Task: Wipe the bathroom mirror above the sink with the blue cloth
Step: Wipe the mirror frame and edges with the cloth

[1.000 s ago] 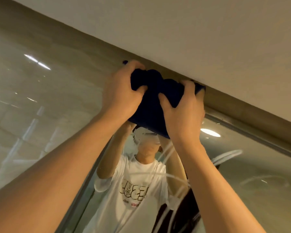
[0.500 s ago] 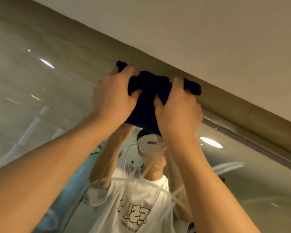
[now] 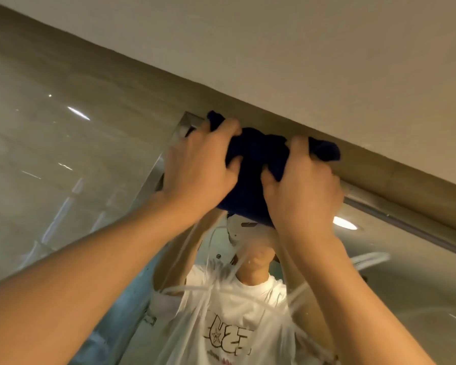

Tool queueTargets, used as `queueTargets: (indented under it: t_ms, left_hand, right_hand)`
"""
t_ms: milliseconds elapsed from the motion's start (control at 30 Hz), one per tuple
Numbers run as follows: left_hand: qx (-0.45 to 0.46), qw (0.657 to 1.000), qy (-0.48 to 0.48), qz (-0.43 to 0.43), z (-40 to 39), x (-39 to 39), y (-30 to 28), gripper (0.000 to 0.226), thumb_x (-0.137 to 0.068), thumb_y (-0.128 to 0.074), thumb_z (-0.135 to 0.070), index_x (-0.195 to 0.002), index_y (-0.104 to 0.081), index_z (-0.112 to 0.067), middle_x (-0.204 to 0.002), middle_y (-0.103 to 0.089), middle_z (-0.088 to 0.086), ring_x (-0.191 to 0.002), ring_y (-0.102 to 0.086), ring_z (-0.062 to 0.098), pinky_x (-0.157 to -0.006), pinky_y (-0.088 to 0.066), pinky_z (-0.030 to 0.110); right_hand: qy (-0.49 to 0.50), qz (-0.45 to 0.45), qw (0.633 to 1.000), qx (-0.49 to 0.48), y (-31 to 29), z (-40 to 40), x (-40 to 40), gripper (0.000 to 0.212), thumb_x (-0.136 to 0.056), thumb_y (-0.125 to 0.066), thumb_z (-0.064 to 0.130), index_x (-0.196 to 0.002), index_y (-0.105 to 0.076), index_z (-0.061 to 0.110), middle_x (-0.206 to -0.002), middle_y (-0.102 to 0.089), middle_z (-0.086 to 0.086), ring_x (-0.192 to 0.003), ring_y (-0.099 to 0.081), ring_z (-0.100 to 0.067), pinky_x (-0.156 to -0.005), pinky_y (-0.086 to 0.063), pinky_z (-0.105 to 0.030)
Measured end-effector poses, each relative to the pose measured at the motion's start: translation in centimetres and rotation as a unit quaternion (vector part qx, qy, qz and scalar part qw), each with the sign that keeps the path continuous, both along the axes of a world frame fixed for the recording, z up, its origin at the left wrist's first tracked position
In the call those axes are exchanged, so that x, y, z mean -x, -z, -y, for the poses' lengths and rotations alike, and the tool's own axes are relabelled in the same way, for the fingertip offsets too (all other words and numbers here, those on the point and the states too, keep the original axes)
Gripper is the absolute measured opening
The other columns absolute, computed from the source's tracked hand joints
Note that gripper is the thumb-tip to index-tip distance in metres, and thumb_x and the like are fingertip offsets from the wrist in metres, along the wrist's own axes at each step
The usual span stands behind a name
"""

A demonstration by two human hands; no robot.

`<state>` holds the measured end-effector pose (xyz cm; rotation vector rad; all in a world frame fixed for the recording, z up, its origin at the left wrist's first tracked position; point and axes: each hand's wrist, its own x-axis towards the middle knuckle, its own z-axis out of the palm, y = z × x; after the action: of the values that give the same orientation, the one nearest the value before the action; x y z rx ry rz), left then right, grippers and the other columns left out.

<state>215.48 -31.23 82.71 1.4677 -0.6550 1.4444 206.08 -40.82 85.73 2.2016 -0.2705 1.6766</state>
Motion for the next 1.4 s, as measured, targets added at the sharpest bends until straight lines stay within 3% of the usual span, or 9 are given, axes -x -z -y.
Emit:
queueTargets:
  t_ms: [133, 333, 500, 667, 767, 1000, 1200, 1400]
  left_hand:
    - [0.005, 0.999, -0.005, -0.052, -3.1, -2.5, -0.1, 0.034, -0.088, -0.065, -0.025, -0.120, -0.055, -0.025, -0.108, -0.063, 0.009, -0.088, -0.062, 0.035, -0.060, -0.037, 0.033]
    - [0.024, 0.994, 0.009, -0.102, -4.6, -3.8, -0.3, 0.035, -0.086, -0.064, -0.019, -0.120, -0.054, -0.022, -0.111, -0.060, 0.013, -0.087, -0.060, 0.038, -0.060, -0.036, 0.034]
    - [-0.006, 0.994, -0.015, -0.104, -5.0, -3.6, -0.3, 0.035, -0.089, -0.064, -0.023, -0.123, -0.054, -0.023, -0.110, -0.061, 0.016, -0.090, -0.060, 0.041, -0.061, -0.038, 0.036]
    - [-0.031, 0.995, -0.026, -0.093, -5.8, -3.6, -0.8, 0.035, -0.089, -0.068, -0.029, -0.122, -0.055, -0.024, -0.108, -0.064, 0.011, -0.092, -0.062, 0.037, -0.062, -0.037, 0.034]
    - [-0.020, 0.995, -0.017, -0.099, -5.4, -3.7, -0.4, 0.033, -0.090, -0.066, -0.029, -0.121, -0.053, -0.026, -0.110, -0.063, 0.009, -0.093, -0.062, 0.035, -0.062, -0.037, 0.033]
    - [0.010, 0.995, -0.009, -0.095, -4.9, -4.2, 0.0, 0.033, -0.090, -0.065, -0.027, -0.121, -0.054, -0.027, -0.114, -0.063, 0.004, -0.096, -0.062, 0.029, -0.064, -0.039, 0.033]
    - [0.020, 0.996, 0.030, -0.080, -2.7, -1.7, -0.3, 0.035, -0.087, -0.070, -0.031, -0.120, -0.059, -0.033, -0.114, -0.067, -0.001, -0.098, -0.064, 0.026, -0.072, -0.053, 0.040]
    - [-0.061, 0.997, 0.052, -0.008, 2.4, 2.7, -0.6, 0.037, -0.090, -0.065, -0.039, -0.126, -0.057, -0.037, -0.114, -0.066, -0.002, -0.103, -0.062, 0.028, -0.067, -0.037, 0.032]
  right_hand:
    - [-0.021, -0.023, 1.000, -0.002, -0.3, -3.1, -3.3, 0.042, -0.094, -0.054, 0.035, -0.129, -0.040, 0.018, -0.104, -0.064, -0.009, -0.088, -0.065, -0.035, -0.064, -0.046, -0.036]
    - [-0.035, -0.065, 0.997, -0.010, -0.9, -5.2, -5.0, 0.040, -0.096, -0.053, 0.036, -0.127, -0.039, 0.015, -0.104, -0.062, -0.009, -0.088, -0.064, -0.033, -0.060, -0.039, -0.034]
    - [-0.185, -0.132, 0.972, -0.059, -1.2, -4.8, -3.0, 0.042, -0.099, -0.040, 0.052, -0.110, -0.049, 0.012, -0.097, -0.064, -0.009, -0.084, -0.062, -0.032, -0.069, -0.053, -0.044]
    - [-0.085, -0.147, 0.985, 0.035, -1.8, -4.4, -3.0, 0.036, -0.100, -0.044, 0.043, -0.120, -0.044, 0.012, -0.101, -0.064, -0.013, -0.085, -0.063, -0.038, -0.067, -0.054, -0.046]
    - [-0.005, -0.136, 0.985, 0.107, -2.6, -4.0, -3.3, 0.039, -0.099, -0.048, 0.041, -0.127, -0.043, 0.014, -0.104, -0.064, -0.013, -0.086, -0.064, -0.037, -0.060, -0.046, -0.037]
    - [-0.028, -0.032, 0.998, 0.041, -0.4, -4.6, -5.6, 0.040, -0.099, -0.046, 0.033, -0.135, -0.040, 0.015, -0.110, -0.063, -0.015, -0.088, -0.064, -0.039, -0.059, -0.034, -0.034]
    - [-0.045, -0.043, 0.998, 0.027, -1.0, -1.1, -2.4, 0.040, -0.096, -0.051, 0.034, -0.133, -0.043, 0.021, -0.103, -0.065, -0.012, -0.087, -0.064, -0.038, -0.060, -0.041, -0.036]
    - [-0.060, 0.039, 0.993, -0.093, 0.8, 3.0, 3.9, 0.045, -0.092, -0.059, 0.034, -0.134, -0.048, 0.023, -0.106, -0.068, -0.016, -0.093, -0.062, -0.041, -0.066, -0.038, -0.036]
